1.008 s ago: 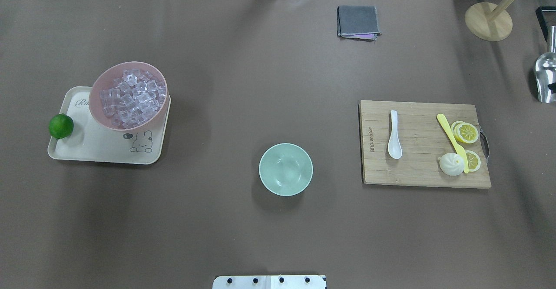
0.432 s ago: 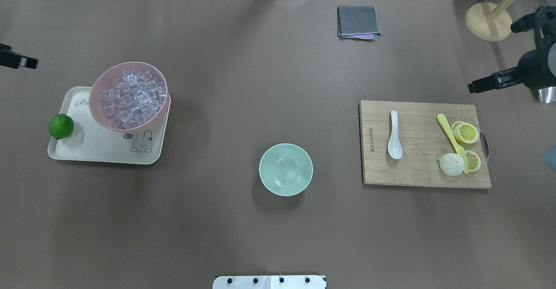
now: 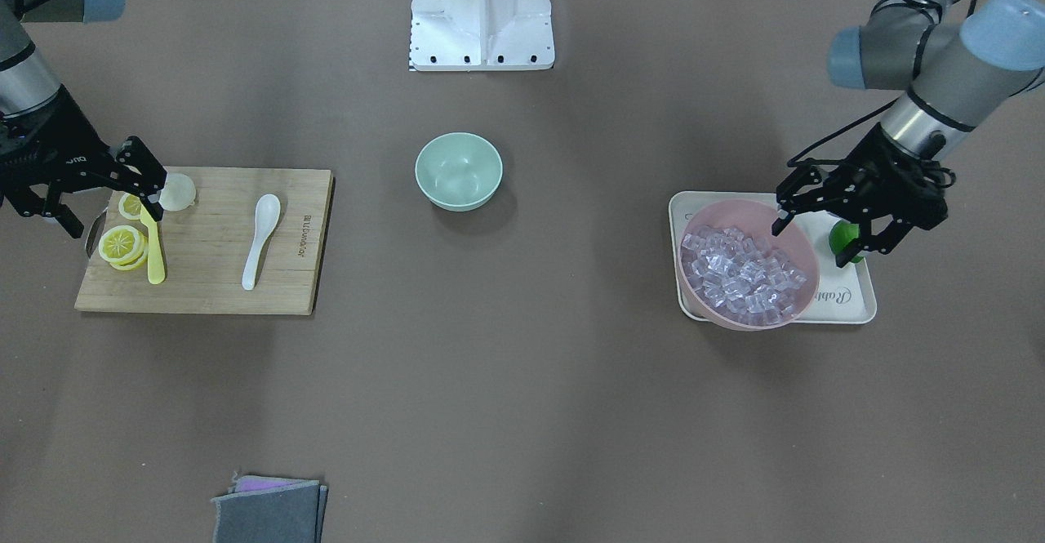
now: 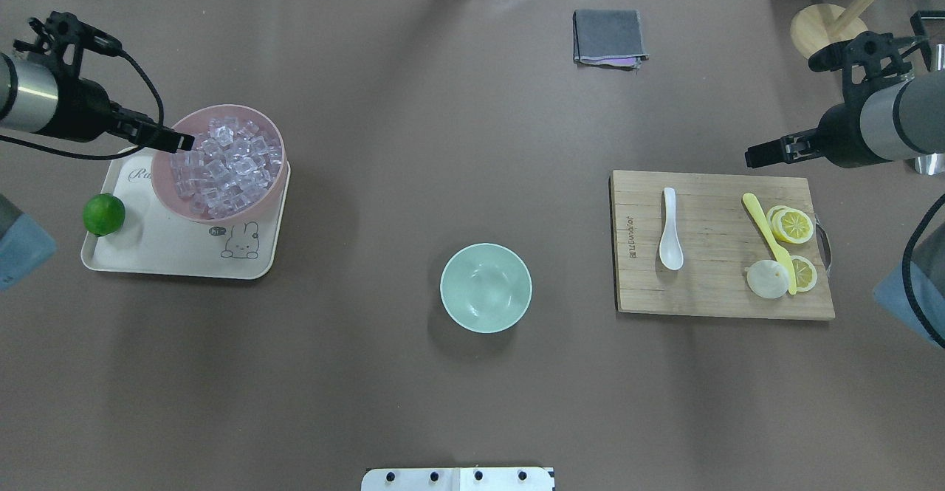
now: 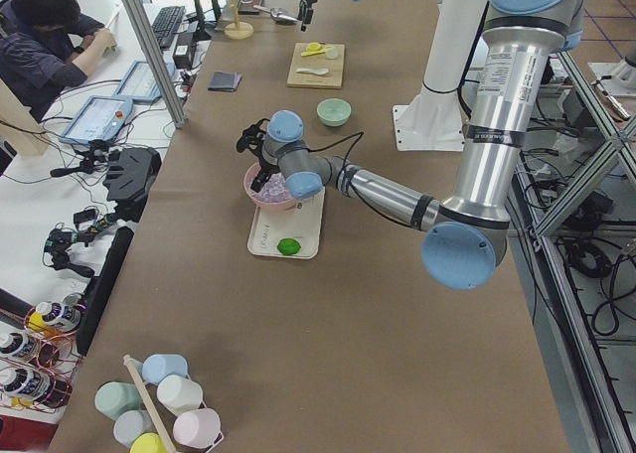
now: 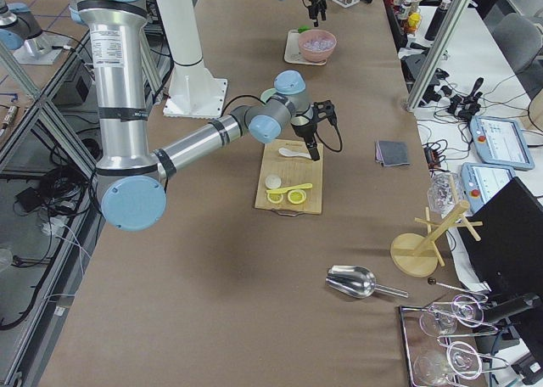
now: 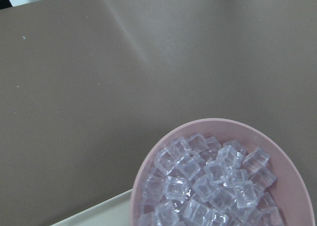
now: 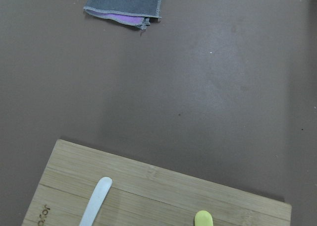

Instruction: Put spoon and ice into bowl

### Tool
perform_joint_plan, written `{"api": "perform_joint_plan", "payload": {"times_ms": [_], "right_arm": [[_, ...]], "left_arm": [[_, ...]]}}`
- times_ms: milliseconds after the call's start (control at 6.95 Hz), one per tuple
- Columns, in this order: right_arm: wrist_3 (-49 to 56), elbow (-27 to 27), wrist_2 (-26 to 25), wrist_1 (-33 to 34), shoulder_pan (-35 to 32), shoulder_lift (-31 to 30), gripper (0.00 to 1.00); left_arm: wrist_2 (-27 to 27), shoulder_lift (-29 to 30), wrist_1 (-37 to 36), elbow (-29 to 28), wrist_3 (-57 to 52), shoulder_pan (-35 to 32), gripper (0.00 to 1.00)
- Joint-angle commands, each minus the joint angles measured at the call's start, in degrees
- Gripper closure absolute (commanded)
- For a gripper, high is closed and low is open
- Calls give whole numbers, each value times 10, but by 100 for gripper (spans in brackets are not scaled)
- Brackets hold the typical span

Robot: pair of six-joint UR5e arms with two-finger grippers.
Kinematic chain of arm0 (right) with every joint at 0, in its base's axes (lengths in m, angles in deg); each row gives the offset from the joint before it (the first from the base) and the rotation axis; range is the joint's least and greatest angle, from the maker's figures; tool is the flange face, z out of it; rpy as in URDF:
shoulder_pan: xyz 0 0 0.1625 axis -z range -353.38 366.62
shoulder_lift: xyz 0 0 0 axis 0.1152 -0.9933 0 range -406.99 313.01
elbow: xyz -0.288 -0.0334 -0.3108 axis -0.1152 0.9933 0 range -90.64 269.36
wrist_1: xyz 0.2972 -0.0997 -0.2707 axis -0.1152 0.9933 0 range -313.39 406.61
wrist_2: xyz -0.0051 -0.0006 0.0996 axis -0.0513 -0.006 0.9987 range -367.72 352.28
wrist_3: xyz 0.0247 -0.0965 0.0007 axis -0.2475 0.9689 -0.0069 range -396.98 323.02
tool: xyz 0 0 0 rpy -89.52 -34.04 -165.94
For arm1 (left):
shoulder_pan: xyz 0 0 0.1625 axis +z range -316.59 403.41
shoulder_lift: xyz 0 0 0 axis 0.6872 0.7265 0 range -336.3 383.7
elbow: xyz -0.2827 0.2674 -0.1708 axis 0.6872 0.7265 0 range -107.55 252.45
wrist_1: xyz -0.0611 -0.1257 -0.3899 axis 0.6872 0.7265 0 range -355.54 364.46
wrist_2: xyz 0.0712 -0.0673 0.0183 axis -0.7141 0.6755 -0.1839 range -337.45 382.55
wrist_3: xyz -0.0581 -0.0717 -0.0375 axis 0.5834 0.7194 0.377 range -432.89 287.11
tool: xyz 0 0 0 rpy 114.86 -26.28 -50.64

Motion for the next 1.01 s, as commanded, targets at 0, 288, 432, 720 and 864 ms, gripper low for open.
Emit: {"api": "perform_joint_plan", "payload": {"times_ms": [0,288,432,720,864], "right_arm": [[-4,0,-3,-1,5,0,1],[-4,0,-3,-1,5,-1,0],[-4,0,-3,-1,5,-1,0],[-4,0,-3,-1,6,0,0],[-4,0,-3,-1,6,0,0]], "left_arm": [[-39,3,-1,-2,4,35,3],[-67,24,-2,-18,4,53,13],[-67,37,-3,-23,6,58,18],[-68,56,-3,-37,21,68,24],[-68,56,-2,-42,20,73,25]]}}
